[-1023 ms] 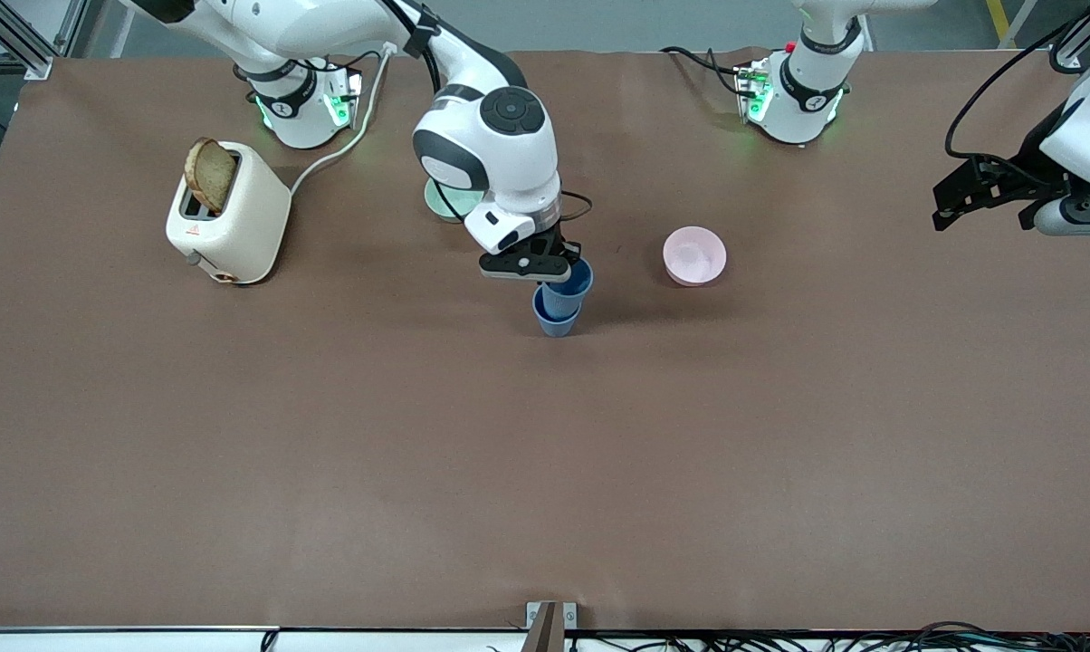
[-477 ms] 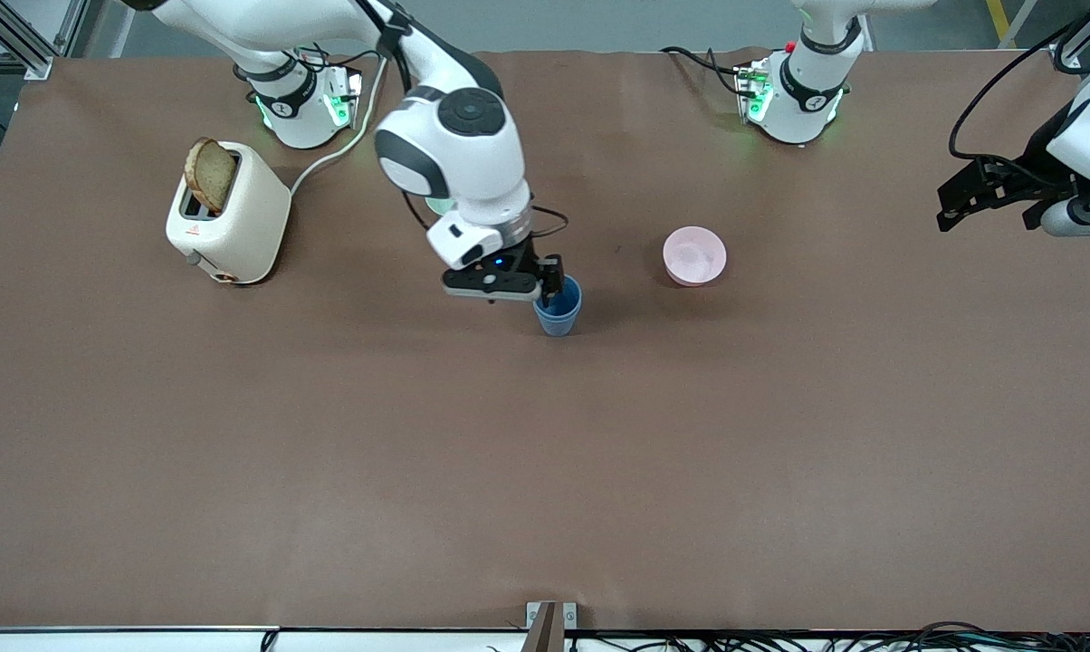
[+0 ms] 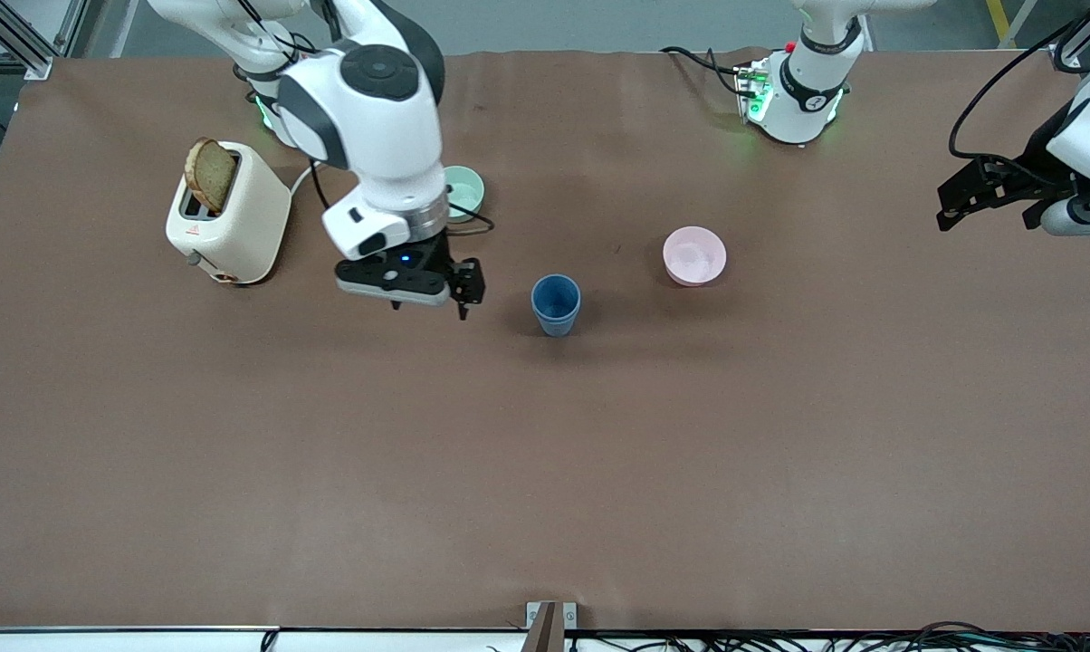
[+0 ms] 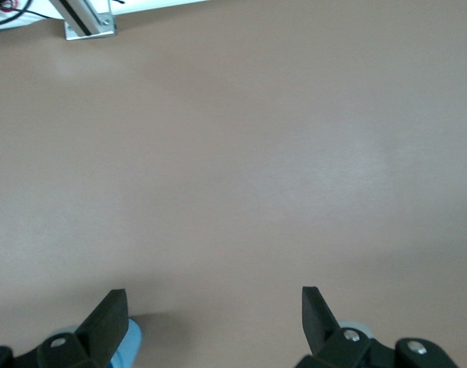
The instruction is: Stack blue cups with both arms
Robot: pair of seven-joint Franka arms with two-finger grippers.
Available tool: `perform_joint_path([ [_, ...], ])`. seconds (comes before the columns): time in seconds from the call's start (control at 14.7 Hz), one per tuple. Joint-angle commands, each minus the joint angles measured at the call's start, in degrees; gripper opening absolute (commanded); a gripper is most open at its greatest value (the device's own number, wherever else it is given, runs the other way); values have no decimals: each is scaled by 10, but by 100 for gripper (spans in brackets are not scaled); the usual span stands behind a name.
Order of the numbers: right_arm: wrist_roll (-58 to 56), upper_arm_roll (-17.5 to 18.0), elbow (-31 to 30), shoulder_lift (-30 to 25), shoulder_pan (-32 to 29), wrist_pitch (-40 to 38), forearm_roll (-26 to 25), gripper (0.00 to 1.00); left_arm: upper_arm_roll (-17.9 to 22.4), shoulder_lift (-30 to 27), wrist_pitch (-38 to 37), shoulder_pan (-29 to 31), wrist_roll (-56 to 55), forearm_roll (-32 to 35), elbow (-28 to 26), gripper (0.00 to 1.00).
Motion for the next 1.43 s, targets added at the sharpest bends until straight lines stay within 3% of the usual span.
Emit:
perform_joint_path([
  [0.0, -156, -85, -20, -66, -16, -17, 106, 100, -3, -12, -4, 3, -1, 0, -6, 100],
  [0.14, -245, -135, -18, -90, -34, -48, 138, 100, -3, -7, -4, 3, 10, 0, -2, 100],
  [0.34, -339, -182, -15, -124, -66, -101, 152, 100, -2, 1, -3, 3, 7, 1, 7, 100],
  [0.48, -373, -227, 5, -141, -63, -158, 160, 100, 0, 8, -4, 3, 7, 1, 17, 100],
  [0.68, -429, -307, 64, -147, -47, -270, 220, 100, 3, 9, -4, 6, 7, 2, 21, 100],
  [0.95, -522, -385, 79, -170, -25, -329, 224, 100, 2, 9, -4, 3, 7, 19, 21, 100],
  [1.16, -569, -410, 88, -174, -24, -343, 224, 100, 0, 8, -12, 4, 7, 19, 21, 100],
  [1.36, -577, -411, 88, -175, -27, -344, 223, 100, 0, 8, -17, 4, 7, 19, 21, 100],
])
